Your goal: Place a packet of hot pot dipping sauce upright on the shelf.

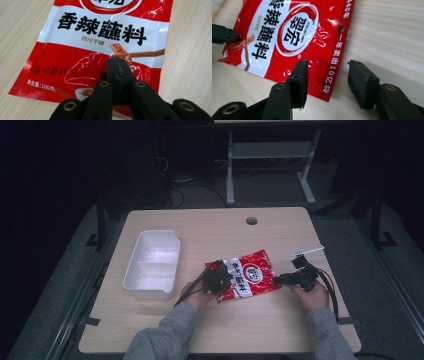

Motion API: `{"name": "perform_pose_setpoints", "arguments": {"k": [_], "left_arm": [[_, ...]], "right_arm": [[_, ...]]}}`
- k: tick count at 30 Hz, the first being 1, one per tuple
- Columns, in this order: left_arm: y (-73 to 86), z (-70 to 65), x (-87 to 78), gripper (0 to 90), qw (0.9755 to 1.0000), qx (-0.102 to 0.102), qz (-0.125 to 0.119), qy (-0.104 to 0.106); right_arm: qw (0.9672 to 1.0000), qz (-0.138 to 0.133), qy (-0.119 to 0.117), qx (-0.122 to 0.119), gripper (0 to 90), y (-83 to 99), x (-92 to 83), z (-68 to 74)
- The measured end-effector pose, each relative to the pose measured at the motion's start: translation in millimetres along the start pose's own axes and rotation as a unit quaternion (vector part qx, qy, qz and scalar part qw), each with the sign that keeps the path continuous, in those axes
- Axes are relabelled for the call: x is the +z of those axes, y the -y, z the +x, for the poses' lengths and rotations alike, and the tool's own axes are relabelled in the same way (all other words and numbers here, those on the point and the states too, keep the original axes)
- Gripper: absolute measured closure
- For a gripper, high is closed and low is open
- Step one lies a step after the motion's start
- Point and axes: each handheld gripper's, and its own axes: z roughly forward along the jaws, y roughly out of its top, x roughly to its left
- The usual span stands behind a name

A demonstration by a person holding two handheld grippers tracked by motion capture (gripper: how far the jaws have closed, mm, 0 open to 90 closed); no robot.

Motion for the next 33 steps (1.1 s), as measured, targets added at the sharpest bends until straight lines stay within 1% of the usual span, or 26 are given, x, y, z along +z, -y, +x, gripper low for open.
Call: {"name": "perform_pose_setpoints", "arguments": {"k": [1,2,6,7,9,11,14,15,16,17,19,20,21,22,23,24,25,26,27,28,29,30,33], "left_arm": [[0.0,-0.1,0.0,90.0,1.0,0.0,0.0,0.0],[0.1,-0.2,0.0,90.0,1.0,0.0,0.0,-0.001],[0.4,-0.3,0.0,90.0,1.0,0.0,-0.001,-0.001],[0.4,-0.4,0.1,90.0,1.0,0.0,-0.002,-0.001],[0.5,-0.5,0.1,90.0,1.0,0.0,-0.002,-0.002],[0.6,-0.6,0.1,90.0,1.0,0.0,-0.002,-0.002],[1.4,0.1,0.0,90.0,1.0,-0.003,-0.005,0.0],[1.4,0.1,0.0,90.0,1.0,-0.003,-0.005,0.0],[1.8,0.1,-0.1,90.0,1.0,-0.004,-0.006,0.0],[1.8,0.1,-0.1,90.0,1.0,-0.004,-0.006,0.0],[2.2,0.2,-0.2,90.0,1.0,-0.006,-0.007,0.001],[2.5,0.3,-0.2,89.9,1.0,-0.006,-0.008,0.001],[3.0,0.3,-0.1,90.0,0.9999,-0.007,-0.01,0.001],[3.9,0.5,0.0,89.9,0.9998,-0.009,-0.015,0.001],[3.9,0.5,0.0,89.9,0.9998,-0.009,-0.015,0.001],[4.5,0.8,-0.1,89.9,0.9998,-0.009,-0.016,0.002],[5.7,1.0,-0.2,89.9,0.9997,-0.012,-0.02,0.003],[6.3,1.1,-0.2,89.9,0.9996,-0.013,-0.023,0.004],[6.3,1.1,-0.2,89.9,0.9996,-0.013,-0.023,0.004],[7.2,1.9,-0.2,89.9,0.9995,-0.014,-0.026,0.006],[7.3,2.1,-0.2,89.9,0.9995,-0.014,-0.026,0.006],[7.3,2.1,-0.2,89.9,0.9995,-0.014,-0.026,0.006],[7.1,1.2,-0.2,89.8,0.9996,-0.012,-0.026,0.005]], "right_arm": [[1.0,0.0,0.0,0.0,51.0,0.0,0.0,0.0],[1.0,0.003,-0.006,0.0,51.9,0.1,1.6,0.1],[0.9998,0.009,-0.015,0.004,52.0,0.3,4.4,2.0],[0.9999,0.009,-0.013,0.002,51.9,0.3,4.4,2.3],[0.9999,0.009,-0.014,0.003,51.8,0.3,4.4,2.5],[0.9997,0.002,-0.022,0.007,51.9,0.7,3.0,1.6],[0.9979,-0.022,-0.059,0.017,54.8,1.1,-4.3,1.7],[0.9979,-0.022,-0.059,0.017,54.8,1.1,-4.3,1.7],[0.9946,-0.035,-0.094,0.025,55.7,1.8,-7.2,3.5],[0.9946,-0.035,-0.094,0.025,55.7,1.8,-7.2,3.5],[0.9928,-0.045,-0.108,0.025,56.2,2.8,-7.1,7.3],[0.9912,-0.05,-0.12,0.026,56.8,4.3,-5.8,10.7],[0.9905,-0.053,-0.124,0.027,56.8,5.1,-4.5,13.1],[0.9909,-0.053,-0.121,0.024,57.7,6.4,-0.3,19.5],[0.9909,-0.053,-0.121,0.024,57.7,6.4,-0.3,19.5],[0.9912,-0.055,-0.119,0.022,58.0,6.7,1.9,22.6],[0.9914,-0.062,-0.113,0.02,59.0,6.7,5.5,29.1],[0.9911,-0.068,-0.112,0.02,59.6,6.6,7.2,32.4],[0.9911,-0.068,-0.112,0.02,59.6,6.6,7.2,32.4],[0.992,-0.072,-0.104,0.014,61.1,5.6,11.5,39.7],[0.9928,-0.071,-0.096,0.008,61.8,4.9,14.3,43.6],[0.9928,-0.071,-0.096,0.008,61.8,4.9,14.3,43.6],[0.9944,-0.075,-0.074,0.0,64.8,4.5,23.4,52.7]]}}
